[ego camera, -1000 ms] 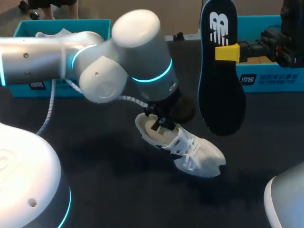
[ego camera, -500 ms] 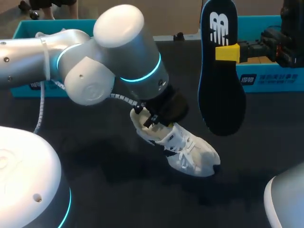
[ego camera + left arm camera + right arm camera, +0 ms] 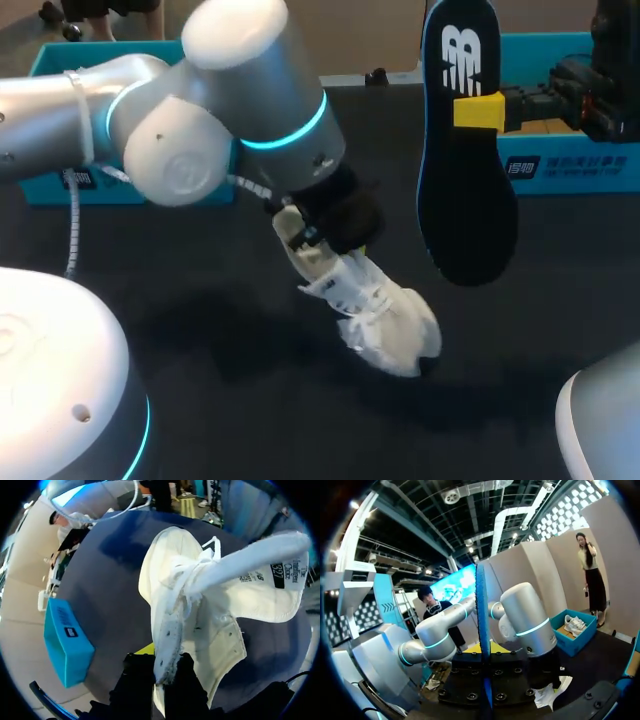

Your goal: Take the shoe out of the shoebox, open the shoe tongue, remove and reinsert the insole, then place the shoe into the shoebox

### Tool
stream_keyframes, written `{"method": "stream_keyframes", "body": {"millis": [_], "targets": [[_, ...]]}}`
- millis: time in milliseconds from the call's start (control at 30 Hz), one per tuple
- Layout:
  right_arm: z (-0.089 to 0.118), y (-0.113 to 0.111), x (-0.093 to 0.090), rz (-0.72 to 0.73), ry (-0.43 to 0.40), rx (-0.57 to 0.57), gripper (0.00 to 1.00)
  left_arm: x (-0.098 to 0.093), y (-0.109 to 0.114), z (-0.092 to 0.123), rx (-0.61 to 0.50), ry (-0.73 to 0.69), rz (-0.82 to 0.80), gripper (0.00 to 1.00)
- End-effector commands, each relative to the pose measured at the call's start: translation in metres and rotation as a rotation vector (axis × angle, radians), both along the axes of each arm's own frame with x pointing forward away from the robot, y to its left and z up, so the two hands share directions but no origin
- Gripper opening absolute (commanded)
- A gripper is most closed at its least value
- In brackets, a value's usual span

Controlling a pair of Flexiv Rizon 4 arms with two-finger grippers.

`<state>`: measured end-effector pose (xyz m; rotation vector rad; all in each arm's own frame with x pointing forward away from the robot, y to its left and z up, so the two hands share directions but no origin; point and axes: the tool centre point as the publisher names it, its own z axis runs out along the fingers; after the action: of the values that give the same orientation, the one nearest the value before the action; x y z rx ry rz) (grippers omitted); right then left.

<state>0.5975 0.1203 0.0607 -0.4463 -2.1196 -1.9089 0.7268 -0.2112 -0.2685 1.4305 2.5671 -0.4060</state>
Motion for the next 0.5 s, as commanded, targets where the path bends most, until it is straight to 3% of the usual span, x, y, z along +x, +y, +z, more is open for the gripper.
{"method": "stream_keyframes", "body": {"millis": [33,100,200,500], "targets": [[0.0006,0.0031,0.003,0.003,0.002,-0.004,0.0,0.0034,0.0085,0.0111,0.029,-0.051,-0.227,0.0],[0.0006,0.0031,0.003,0.003,0.002,-0.004,0.0,0.0009,0.0098,0.0121,0.04,-0.103,-0.402,0.0],[0.0006,0.0031,0.003,0.003,0.002,-0.004,0.0,-0.0006,0.0074,0.0098,0.042,-0.219,-0.499,0.0],[0.0006,0.0031,0.003,0.003,0.002,-0.004,0.0,-0.0006,0.0074,0.0098,0.042,-0.219,-0.499,0.0]]}}
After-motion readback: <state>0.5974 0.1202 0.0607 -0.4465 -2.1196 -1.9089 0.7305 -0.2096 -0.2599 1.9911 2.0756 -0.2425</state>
